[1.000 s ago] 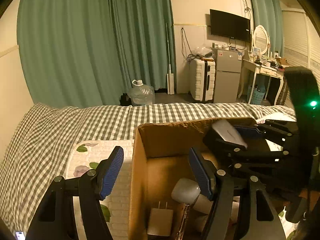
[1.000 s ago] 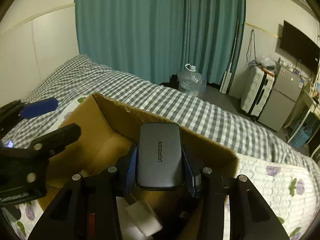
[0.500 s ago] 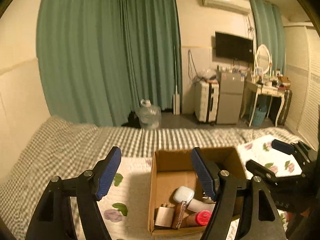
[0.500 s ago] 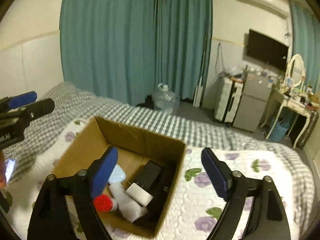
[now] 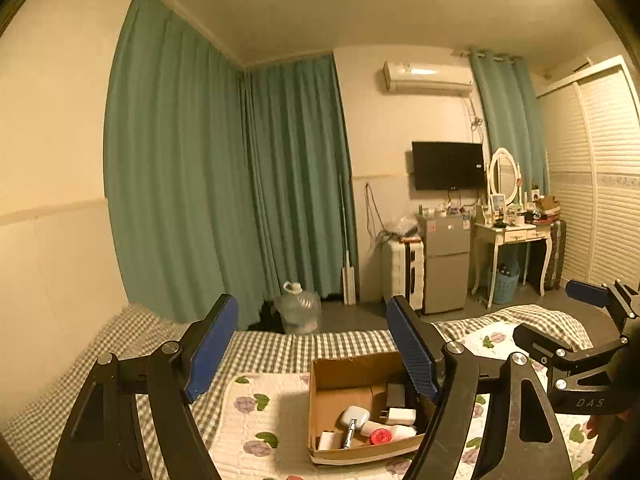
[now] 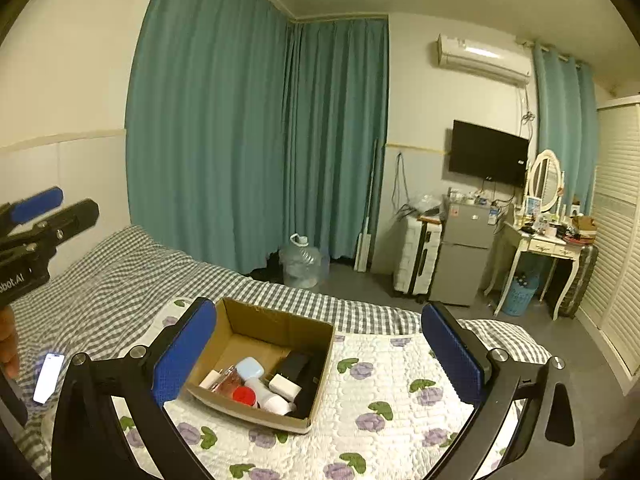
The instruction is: Organize rigid objects
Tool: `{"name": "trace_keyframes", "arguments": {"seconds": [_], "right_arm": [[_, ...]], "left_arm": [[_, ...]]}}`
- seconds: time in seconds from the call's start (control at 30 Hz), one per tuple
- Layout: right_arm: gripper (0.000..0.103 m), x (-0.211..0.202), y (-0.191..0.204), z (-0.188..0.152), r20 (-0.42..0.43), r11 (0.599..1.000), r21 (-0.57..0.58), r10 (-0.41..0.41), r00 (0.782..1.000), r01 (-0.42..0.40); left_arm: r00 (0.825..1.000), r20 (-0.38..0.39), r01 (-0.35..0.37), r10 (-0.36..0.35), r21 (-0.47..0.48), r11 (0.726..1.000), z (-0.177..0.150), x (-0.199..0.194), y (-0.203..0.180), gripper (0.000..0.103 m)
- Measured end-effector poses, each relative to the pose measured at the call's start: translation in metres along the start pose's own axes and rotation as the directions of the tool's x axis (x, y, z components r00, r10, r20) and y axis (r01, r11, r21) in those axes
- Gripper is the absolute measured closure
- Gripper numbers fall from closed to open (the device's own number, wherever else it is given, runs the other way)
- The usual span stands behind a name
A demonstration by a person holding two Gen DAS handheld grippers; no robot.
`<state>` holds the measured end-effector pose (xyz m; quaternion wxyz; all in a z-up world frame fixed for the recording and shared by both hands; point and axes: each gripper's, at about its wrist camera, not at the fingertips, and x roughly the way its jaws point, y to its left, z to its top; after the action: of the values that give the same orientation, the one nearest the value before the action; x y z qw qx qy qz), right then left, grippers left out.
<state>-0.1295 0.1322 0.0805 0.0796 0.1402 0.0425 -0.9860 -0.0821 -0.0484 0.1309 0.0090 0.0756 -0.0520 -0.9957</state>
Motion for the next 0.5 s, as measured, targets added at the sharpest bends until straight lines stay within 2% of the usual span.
{"name": "trace_keyframes", "arguments": {"seconds": [0.1,0.17,0.37,0.5], "right_arm": [[0.0,0.004,0.001,-0.024,-0.023,1.0,0.025,0.014,1.0,-0.013],[0.0,0.011,0.003,-0.039,-0.01,0.999,0.027,0.018,1.0,-0.018],[0.0,0.043,0.009,-0.086,0.022,0.998,0.062,-0.035,0.999,0.033],[0.0,0.07,0.011,-0.112,-0.024,0.996,0.074,-0.039,0.999,0.041]], "left_arm": [[1.0,0.025,0.007,-0.006,-0.037,0.999,-0.014,-0.003,0.005,0.023],[1.0,0.019,0.005,-0.004,-0.054,0.999,-0.03,0.001,0.004,0.023],[0.996,-0.092,0.008,-0.016,-0.091,0.996,-0.103,0.055,0.001,0.023],[0.983,-0.182,-0.003,-0.003,-0.035,0.999,-0.141,0.085,-0.009,0.023]]}}
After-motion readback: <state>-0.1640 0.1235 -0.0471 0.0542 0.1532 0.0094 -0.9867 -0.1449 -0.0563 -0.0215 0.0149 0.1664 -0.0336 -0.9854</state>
